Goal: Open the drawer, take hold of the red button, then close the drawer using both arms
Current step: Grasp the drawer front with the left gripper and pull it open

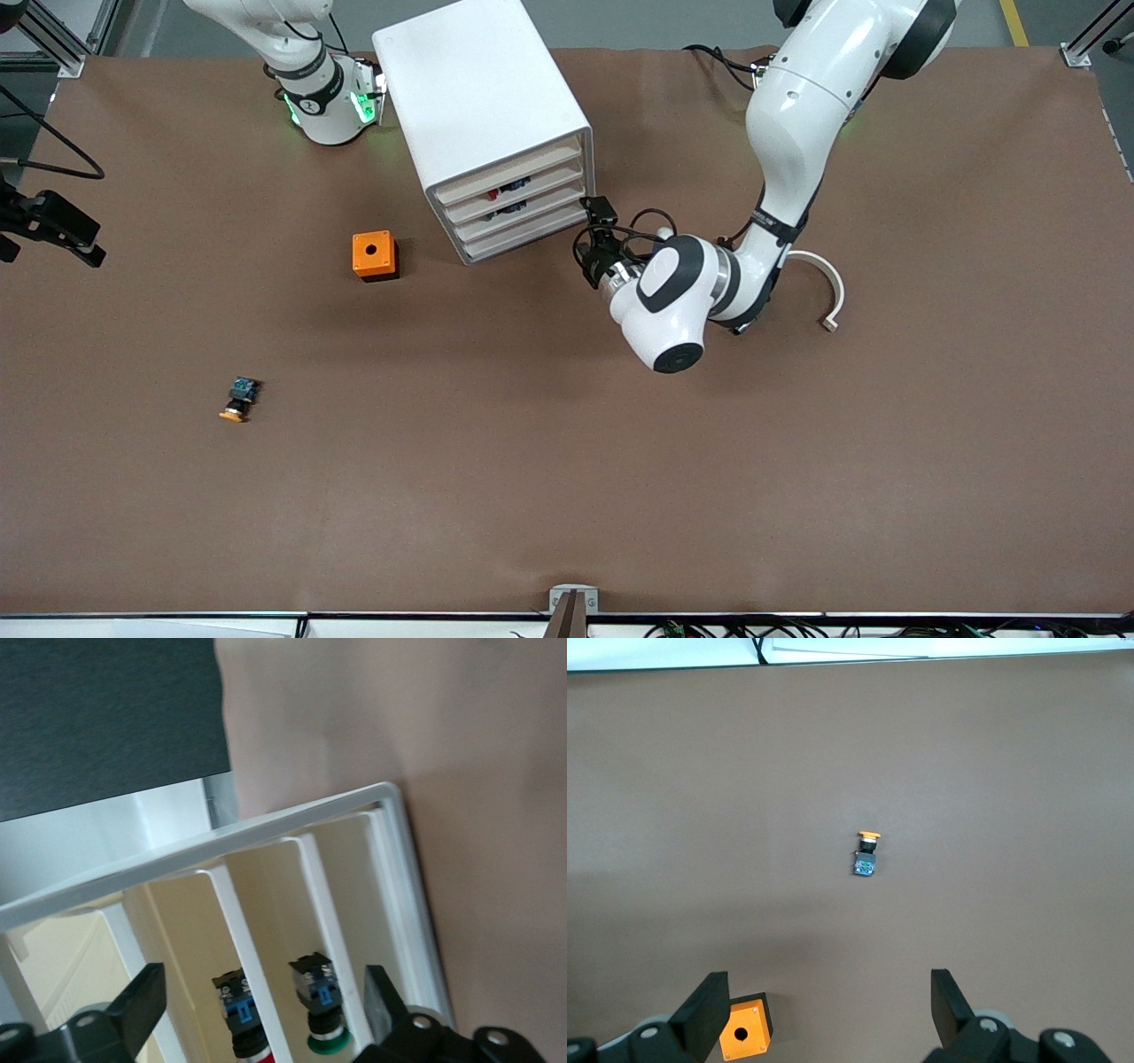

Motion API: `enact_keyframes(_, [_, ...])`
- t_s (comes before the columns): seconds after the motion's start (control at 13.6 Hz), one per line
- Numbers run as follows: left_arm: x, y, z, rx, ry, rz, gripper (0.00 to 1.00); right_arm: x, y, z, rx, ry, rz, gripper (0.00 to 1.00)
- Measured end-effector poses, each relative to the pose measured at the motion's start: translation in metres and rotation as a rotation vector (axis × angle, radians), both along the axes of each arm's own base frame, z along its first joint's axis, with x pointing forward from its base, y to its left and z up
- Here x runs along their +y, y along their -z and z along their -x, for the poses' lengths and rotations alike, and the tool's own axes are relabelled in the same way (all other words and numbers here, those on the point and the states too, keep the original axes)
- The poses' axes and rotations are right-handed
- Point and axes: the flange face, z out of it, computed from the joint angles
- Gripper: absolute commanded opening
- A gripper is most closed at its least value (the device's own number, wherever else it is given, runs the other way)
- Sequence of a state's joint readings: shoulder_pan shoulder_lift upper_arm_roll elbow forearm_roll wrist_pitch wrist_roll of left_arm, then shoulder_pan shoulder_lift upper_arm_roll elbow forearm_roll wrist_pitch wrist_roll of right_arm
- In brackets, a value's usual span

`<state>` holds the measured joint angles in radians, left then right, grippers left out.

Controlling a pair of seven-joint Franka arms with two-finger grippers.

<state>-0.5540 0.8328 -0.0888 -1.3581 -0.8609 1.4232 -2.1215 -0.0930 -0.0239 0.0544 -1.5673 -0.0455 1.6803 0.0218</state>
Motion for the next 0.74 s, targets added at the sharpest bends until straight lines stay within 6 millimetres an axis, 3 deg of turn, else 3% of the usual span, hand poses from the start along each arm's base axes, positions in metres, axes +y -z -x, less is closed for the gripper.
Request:
enact_keyframes(0.22, [-0.012, 0.012, 0.014, 0.062, 0.006, 0.014, 0.74, 0.000, 0.000, 0.000, 0.000, 0.000, 0.000, 1.00])
enact_keyframes(0.74, [-0.032, 0.037, 0.050, 0.142, 0.082, -0.007, 0.69, 0.000, 0.000, 0.000, 0.000, 0.000, 0.000, 1.00])
